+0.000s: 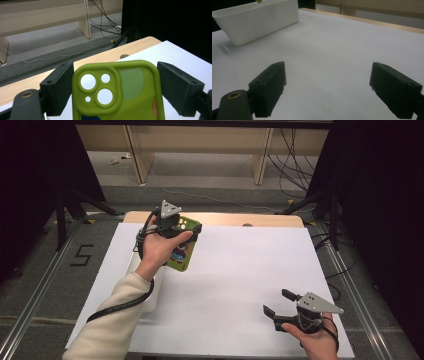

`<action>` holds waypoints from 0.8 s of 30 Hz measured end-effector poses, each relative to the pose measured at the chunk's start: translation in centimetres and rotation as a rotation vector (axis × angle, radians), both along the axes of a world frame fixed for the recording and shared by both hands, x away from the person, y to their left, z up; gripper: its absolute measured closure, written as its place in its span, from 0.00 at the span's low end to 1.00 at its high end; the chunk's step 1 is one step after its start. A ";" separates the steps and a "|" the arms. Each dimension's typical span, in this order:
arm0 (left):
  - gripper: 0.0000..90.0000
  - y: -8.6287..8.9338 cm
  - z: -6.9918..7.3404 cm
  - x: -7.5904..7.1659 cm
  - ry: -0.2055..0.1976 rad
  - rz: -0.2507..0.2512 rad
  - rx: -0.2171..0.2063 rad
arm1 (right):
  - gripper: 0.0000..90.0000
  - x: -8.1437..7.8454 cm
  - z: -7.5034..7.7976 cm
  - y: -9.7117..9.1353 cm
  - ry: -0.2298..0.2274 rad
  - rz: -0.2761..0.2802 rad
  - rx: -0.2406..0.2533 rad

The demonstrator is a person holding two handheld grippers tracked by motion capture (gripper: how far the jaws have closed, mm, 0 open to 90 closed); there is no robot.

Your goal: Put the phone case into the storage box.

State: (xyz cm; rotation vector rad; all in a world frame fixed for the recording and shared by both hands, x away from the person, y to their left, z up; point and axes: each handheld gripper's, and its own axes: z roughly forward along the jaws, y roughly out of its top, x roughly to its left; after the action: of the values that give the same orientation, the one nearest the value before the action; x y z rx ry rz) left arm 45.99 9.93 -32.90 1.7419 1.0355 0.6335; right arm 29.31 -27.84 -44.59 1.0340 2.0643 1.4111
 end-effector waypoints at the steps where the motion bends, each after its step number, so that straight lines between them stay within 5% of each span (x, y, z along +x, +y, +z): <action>1: 0.19 0.1 0.0 0.0 -0.002 0.001 0.001 | 0.16 0.0 0.0 0.0 0.001 -0.001 -0.002; 24: 0.19 0.9 0.2 0.1 -0.016 0.024 0.009 | 0.16 0.0 0.0 -0.1 -0.001 -0.003 0.001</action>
State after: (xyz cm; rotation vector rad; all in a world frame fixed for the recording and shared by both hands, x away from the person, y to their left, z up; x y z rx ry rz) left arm 46.07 10.86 -32.67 1.7317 1.0452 0.6674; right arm 29.29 -27.90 -44.57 1.0360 2.0610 1.4112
